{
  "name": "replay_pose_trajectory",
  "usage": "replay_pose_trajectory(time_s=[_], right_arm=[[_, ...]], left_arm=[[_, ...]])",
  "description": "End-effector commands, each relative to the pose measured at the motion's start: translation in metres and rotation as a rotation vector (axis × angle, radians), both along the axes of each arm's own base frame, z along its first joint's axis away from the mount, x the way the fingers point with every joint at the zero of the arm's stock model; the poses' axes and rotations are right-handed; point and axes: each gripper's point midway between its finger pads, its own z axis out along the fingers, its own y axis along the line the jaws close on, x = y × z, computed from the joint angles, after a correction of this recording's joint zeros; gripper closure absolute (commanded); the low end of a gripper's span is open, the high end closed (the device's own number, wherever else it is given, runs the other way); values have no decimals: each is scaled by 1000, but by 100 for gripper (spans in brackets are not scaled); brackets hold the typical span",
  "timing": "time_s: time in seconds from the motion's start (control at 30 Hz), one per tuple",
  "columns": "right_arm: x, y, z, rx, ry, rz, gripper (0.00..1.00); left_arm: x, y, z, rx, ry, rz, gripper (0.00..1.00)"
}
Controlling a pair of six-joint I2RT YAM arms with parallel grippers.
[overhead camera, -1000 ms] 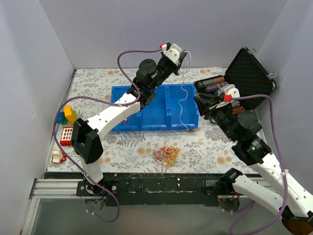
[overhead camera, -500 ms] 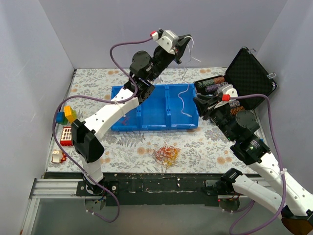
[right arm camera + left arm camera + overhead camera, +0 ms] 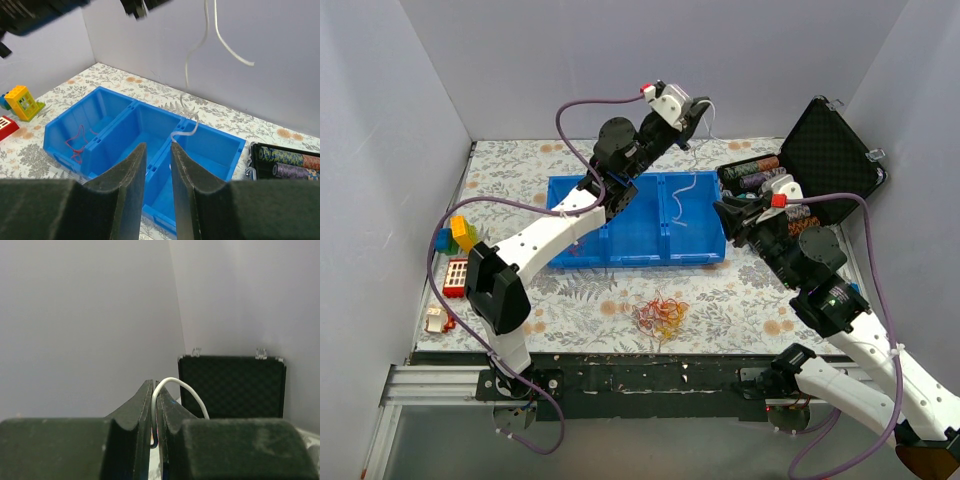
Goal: Untangle the cables
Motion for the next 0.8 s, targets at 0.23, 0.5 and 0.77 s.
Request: replay_pose_trajectory(time_s=[0.23,0.5,0.77], right_arm=[[-3,-10,19,48,-57,-28,67],[-2,-22,23,51,-65,-85,67],[0,-26,20,66,-48,-109,66]], left_arm=[[18,3,-58,115,70,86,97],[30,30,-133,261,116,265,100],[29,26,-183,368,199,236,100]])
